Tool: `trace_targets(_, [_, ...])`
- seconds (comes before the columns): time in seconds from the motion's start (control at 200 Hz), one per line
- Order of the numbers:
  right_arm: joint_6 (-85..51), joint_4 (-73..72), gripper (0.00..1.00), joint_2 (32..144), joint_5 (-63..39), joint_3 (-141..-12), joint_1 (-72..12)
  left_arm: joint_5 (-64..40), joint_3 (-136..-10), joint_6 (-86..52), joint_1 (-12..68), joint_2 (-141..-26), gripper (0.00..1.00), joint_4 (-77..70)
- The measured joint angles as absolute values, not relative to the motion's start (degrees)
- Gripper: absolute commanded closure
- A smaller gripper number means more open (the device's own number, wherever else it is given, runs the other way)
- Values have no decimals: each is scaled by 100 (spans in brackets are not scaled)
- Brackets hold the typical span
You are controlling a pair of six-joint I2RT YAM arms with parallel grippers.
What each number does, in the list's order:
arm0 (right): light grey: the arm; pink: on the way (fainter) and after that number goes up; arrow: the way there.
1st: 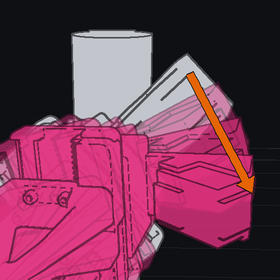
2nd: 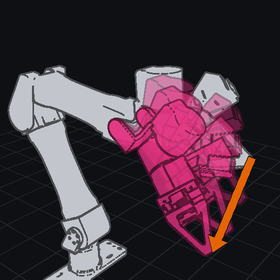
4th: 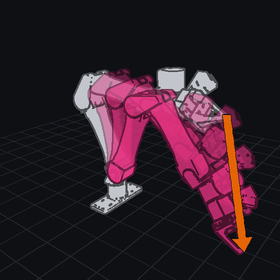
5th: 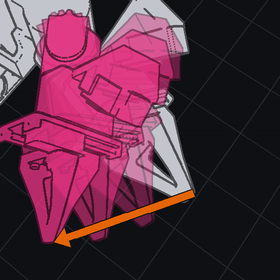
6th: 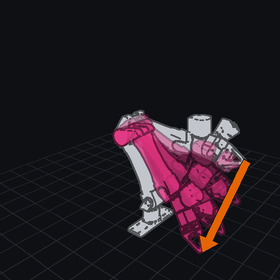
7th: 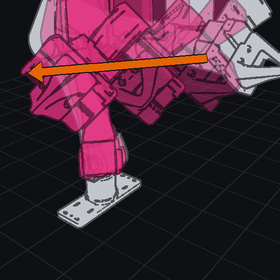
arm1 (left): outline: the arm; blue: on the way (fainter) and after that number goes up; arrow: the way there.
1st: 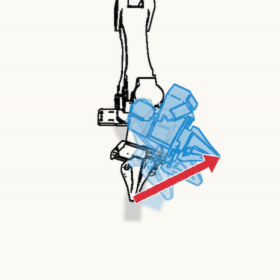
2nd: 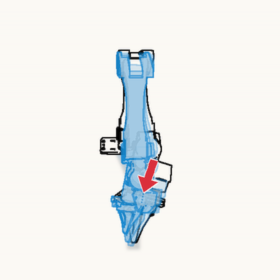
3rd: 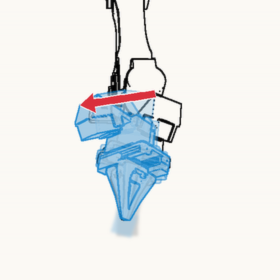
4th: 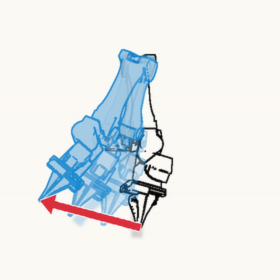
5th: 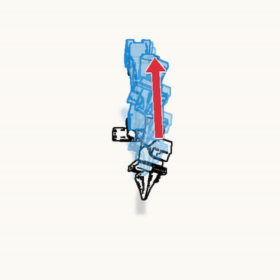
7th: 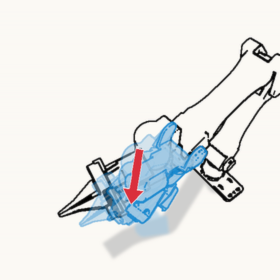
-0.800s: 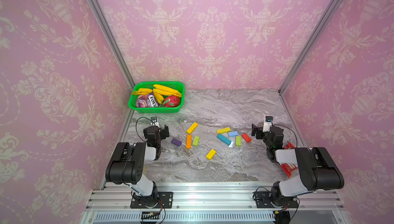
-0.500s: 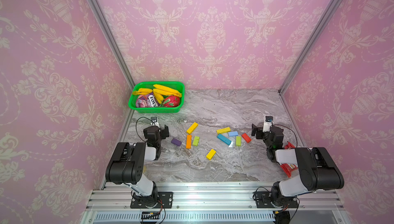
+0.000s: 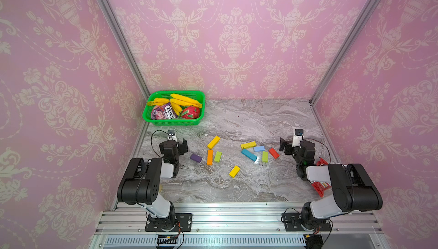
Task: Assemble the letter p with building blocks
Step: Adjust the building block at the center of the board.
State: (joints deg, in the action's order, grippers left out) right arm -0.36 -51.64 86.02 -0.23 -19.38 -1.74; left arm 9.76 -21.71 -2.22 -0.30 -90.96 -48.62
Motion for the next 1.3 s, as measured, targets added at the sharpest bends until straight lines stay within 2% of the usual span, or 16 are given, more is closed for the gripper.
trace_targets(0.23, [-34,-4956,0,8543,-19,-1992,-180,980,-2171,-222,-30,-9096,1,-4864])
trace_targets(0.33, [-62,-3887,0,8184,150,-2447,-237,1135,-2171,-261,-25,-8941,1,-4670])
trace_targets(0.53, [-661,-1625,0,7730,421,-4346,-386,1490,-2357,-528,-25,-7808,1,-3636])
trace_targets(0.72, [-1026,-543,0,7699,405,-4764,-939,1376,-2746,-1199,-25,-6925,1,-2502])
trace_targets(0.895, [-1105,167,0,8294,191,-5321,-1695,915,-3146,-1791,-25,-6495,4,-1487])
trace_targets(1.076, [-1094,565,0,9365,-215,-6495,-2405,176,-3494,-2359,-19,-6453,8,-628])
trace_targets(1.301, [-1098,1004,11,10989,-1000,-8263,-2891,-760,-3728,-3013,67,-6650,17,-5])
